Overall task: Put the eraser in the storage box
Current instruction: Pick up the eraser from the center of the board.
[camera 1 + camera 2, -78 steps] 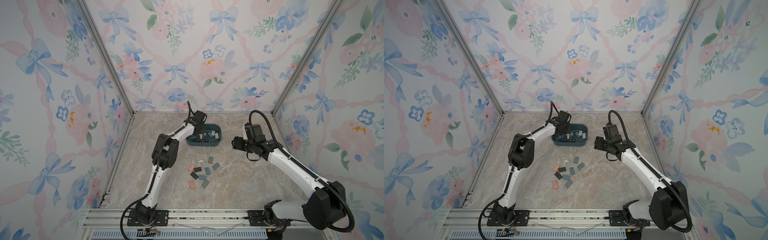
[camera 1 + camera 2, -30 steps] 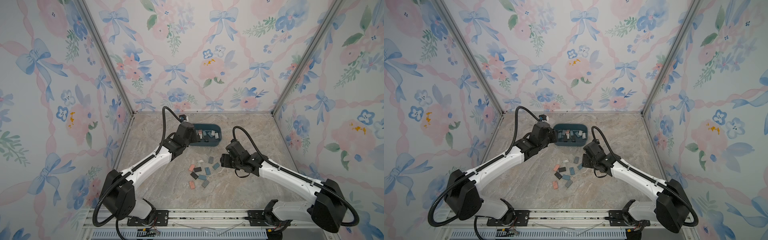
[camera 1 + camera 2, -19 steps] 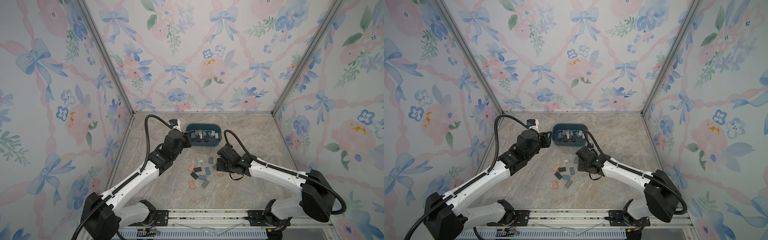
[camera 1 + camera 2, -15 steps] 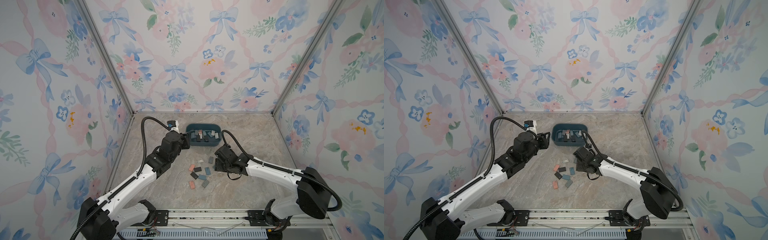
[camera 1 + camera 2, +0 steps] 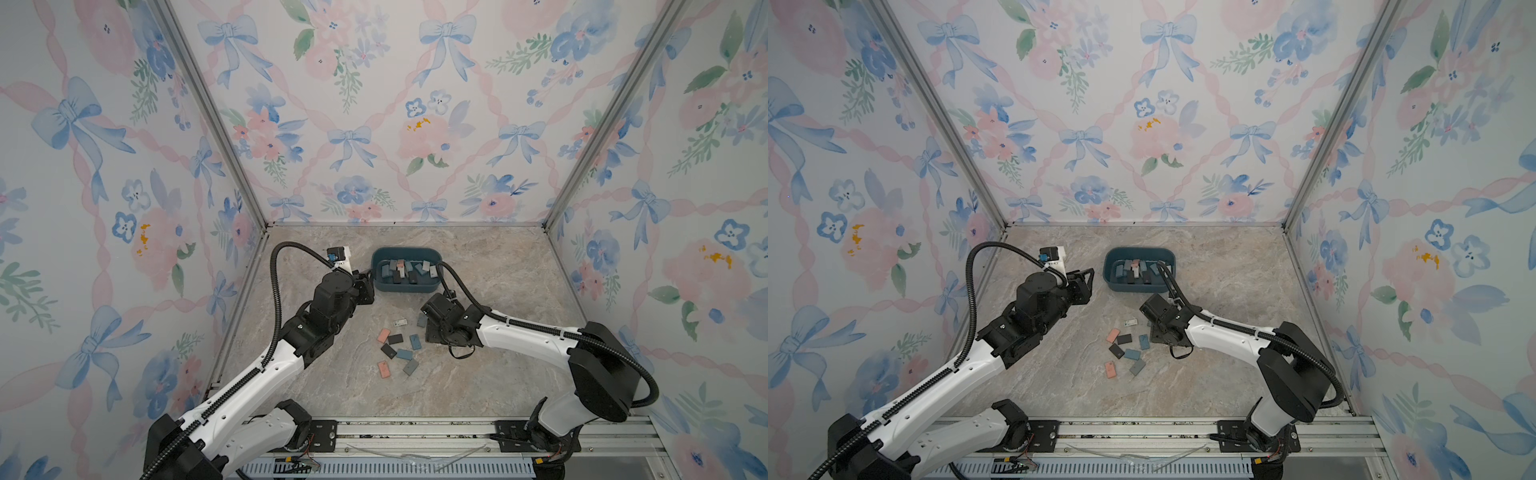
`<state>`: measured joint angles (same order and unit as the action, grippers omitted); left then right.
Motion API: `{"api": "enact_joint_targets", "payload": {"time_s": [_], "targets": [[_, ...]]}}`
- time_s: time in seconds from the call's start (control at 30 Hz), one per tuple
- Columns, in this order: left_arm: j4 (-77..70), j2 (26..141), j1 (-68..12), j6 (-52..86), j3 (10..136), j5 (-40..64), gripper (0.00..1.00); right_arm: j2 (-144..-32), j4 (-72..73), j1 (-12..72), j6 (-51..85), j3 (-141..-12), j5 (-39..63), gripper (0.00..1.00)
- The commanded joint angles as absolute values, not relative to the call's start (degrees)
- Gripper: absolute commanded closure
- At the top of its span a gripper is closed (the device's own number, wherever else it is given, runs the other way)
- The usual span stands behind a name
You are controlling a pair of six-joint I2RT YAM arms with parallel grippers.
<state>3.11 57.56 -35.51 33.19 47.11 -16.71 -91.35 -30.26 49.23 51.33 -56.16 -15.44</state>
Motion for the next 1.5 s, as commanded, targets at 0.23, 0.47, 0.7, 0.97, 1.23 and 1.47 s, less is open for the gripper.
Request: {"api": "enact_joint_targets", "payload": {"time_s": [0.23,0.47,0.7,0.97,1.23,1.47], "targets": [[4.1,56.6,-35.2,33.0,46.0,-18.1,0.55,-94.5,-28.3,48.0,56.1,-57.0,-15.6,0.35],[4.7,56.4,-34.8,32.9,45.9,-18.1,0.55,-97.0,-25.3,46.6,57.7,-58.1,-14.2,0.38],[5.3,55.9,-34.1,32.9,45.8,-17.8,0.54,-99.9,-24.6,45.8,59.7,-59.5,-13.1,0.41],[5.5,54.3,-33.0,32.9,44.7,-17.8,0.54,-101.3,-24.0,45.7,61.0,-59.7,-12.7,0.42],[5.6,53.8,-32.7,33.3,44.0,-17.6,0.54,-103.3,-23.6,45.7,62.3,-59.5,-11.0,0.48],[5.7,52.9,-32.4,33.6,43.5,-17.8,0.54,-102.3,-25.4,45.5,62.1,-58.6,-11.2,0.57]]}}
